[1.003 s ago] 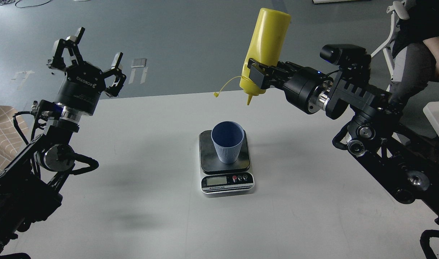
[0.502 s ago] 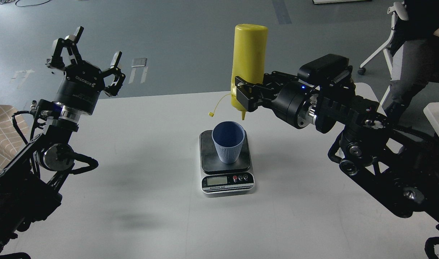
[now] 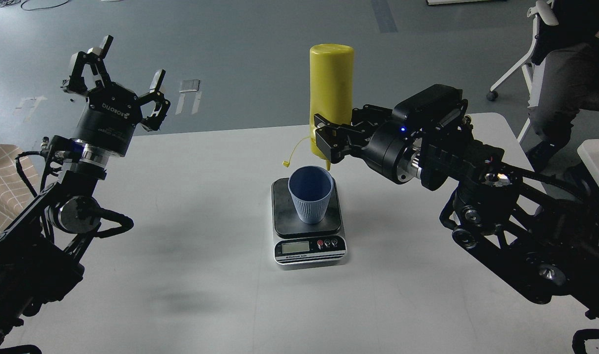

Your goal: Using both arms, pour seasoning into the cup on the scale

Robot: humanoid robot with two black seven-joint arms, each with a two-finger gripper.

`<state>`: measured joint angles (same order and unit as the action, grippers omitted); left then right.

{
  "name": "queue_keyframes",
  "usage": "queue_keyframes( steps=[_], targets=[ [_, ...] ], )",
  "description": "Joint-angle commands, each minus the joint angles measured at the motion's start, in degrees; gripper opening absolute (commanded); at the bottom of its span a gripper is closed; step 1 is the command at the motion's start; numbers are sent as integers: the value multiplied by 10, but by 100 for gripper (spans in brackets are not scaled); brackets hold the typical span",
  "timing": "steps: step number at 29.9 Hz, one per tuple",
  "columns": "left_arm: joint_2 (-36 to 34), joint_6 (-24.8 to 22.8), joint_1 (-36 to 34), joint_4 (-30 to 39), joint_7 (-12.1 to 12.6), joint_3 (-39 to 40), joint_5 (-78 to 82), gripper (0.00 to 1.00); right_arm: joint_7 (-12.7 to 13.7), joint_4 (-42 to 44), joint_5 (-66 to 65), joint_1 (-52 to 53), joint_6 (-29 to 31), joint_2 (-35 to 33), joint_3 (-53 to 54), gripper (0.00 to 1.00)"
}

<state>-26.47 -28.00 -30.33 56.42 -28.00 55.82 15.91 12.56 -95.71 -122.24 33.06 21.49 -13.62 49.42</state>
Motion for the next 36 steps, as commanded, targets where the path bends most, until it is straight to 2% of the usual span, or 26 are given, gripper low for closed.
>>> queue_keyframes(
  steps=[1, 8, 12, 17, 20, 21, 23, 27, 31, 33, 36],
  targets=[
    [0, 0, 0, 0, 0, 0, 0, 98, 1, 1, 0, -7, -6, 8, 1, 0],
    [0, 0, 0, 0, 0, 0, 0, 98, 7, 1, 0, -12, -15, 10, 8, 0],
    [0, 0, 0, 0, 0, -1, 0, 98, 11, 1, 5, -19, -48, 10, 12, 0],
    [0, 0, 0, 0, 0, -2, 0, 98, 14, -1, 62, -58, -53, 47, 80, 0],
    [1, 0, 0, 0, 0, -3, 0, 98, 43, 4, 200, -91, -44, 118, 179, 0],
    [1, 0, 0, 0, 0, -3, 0, 98, 61, 5, 270, -98, -45, 136, 219, 0],
    [1, 0, 0, 0, 0, -4, 0, 98, 76, 7, 348, -103, -50, 136, 255, 0],
    [4, 0, 0, 0, 0, -6, 0, 98, 141, 25, 577, -111, -86, 136, 335, 0],
    [5, 0, 0, 0, 0, -6, 0, 98, 154, 61, 719, -123, -122, 135, 366, 0],
    [7, 0, 0, 0, 0, -6, 0, 98, 154, 99, 832, -128, -188, 135, 386, 0],
    [6, 0, -1, 0, 0, -6, 0, 98, 154, 141, 959, -133, -217, 134, 403, 0]
  ],
)
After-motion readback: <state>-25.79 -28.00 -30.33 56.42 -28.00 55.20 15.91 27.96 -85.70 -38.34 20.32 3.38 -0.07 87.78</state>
